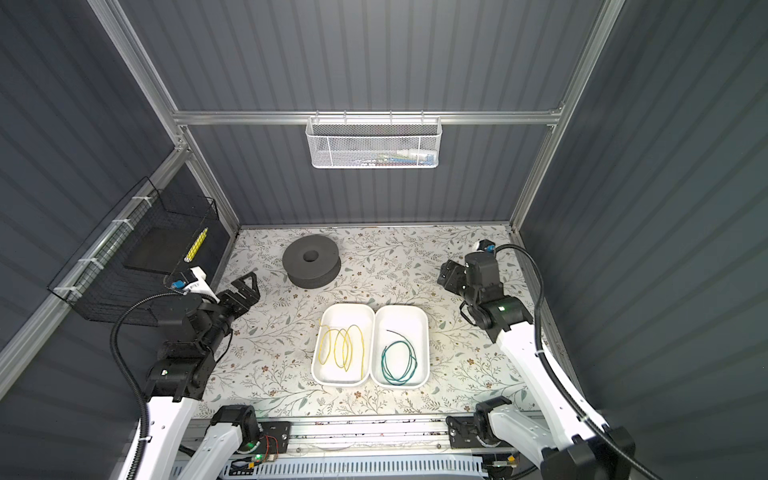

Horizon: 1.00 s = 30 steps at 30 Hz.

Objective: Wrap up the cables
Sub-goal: 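Raise both arms while swinging the right gripper over the white trays, then lower the right gripper onto the seam between the two white trays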

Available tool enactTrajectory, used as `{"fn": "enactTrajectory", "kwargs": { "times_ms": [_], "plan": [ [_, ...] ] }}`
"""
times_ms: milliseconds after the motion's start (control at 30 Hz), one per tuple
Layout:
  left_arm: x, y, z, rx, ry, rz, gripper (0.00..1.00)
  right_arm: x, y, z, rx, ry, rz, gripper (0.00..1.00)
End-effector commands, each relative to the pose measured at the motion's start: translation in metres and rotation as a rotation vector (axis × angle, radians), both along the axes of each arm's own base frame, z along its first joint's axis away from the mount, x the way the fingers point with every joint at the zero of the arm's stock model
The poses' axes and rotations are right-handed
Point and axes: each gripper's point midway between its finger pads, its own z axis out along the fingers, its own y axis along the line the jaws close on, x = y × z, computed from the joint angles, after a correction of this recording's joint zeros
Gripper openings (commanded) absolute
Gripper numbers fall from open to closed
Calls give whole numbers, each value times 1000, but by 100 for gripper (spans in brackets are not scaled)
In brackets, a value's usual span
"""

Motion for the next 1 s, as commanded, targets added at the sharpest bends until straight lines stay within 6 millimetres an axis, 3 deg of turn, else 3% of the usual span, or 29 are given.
{"fn": "enactTrajectory", "kwargs": {
  "times_ms": [0, 133, 233, 400, 533, 967],
  "plan": [
    [-21, -3, -47, -51, 196, -1, 99, -22, -3, -20, -3, 143, -18, 79],
    [-33, -16, -75, -91, 321, -64, 99, -27, 7, -27, -6, 171, 4, 76],
    [-40, -30, -95, -148, 399, -124, 100, -34, 30, -27, -10, 195, 83, 70],
    [-49, -56, -126, -287, 474, -220, 100, -51, 73, -48, -26, 286, 176, 53],
    [-54, -62, -132, -321, 483, -242, 100, -71, 106, -62, -63, 322, 214, 45],
    [-62, -62, -136, -314, 509, -247, 99, -107, 217, -107, -109, 439, 388, 41]
  ]
}}
